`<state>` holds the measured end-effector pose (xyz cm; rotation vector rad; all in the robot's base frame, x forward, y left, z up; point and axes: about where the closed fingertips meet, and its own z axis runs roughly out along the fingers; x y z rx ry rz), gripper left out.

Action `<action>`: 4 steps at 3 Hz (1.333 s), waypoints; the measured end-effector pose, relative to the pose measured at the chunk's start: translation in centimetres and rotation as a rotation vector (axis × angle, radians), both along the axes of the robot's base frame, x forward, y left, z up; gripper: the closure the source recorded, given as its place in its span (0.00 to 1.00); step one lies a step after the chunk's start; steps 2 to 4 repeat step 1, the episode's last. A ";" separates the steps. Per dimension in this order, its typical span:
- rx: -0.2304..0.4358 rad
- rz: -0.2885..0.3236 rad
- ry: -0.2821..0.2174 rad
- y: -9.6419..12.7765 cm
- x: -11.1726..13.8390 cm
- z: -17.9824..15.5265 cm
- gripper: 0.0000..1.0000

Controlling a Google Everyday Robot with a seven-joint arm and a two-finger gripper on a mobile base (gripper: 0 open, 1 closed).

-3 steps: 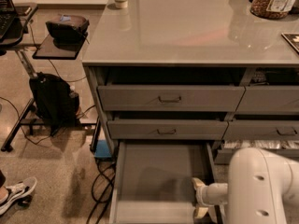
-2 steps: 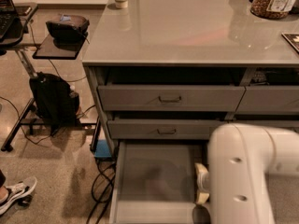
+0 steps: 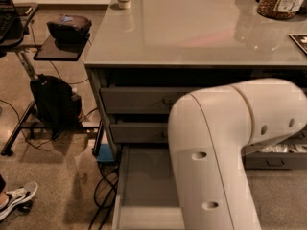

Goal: Open bottom drawer

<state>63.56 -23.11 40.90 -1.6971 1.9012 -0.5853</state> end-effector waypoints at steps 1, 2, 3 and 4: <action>0.021 -0.038 -0.073 0.5 0.0 3.5 0.00; 0.021 -0.038 -0.073 0.5 0.0 3.5 0.00; 0.021 -0.038 -0.073 0.5 0.0 3.5 0.00; 0.021 -0.038 -0.073 0.5 0.0 3.5 0.00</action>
Offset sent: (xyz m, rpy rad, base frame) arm 0.0000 0.0000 0.0000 0.0000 0.0000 0.0000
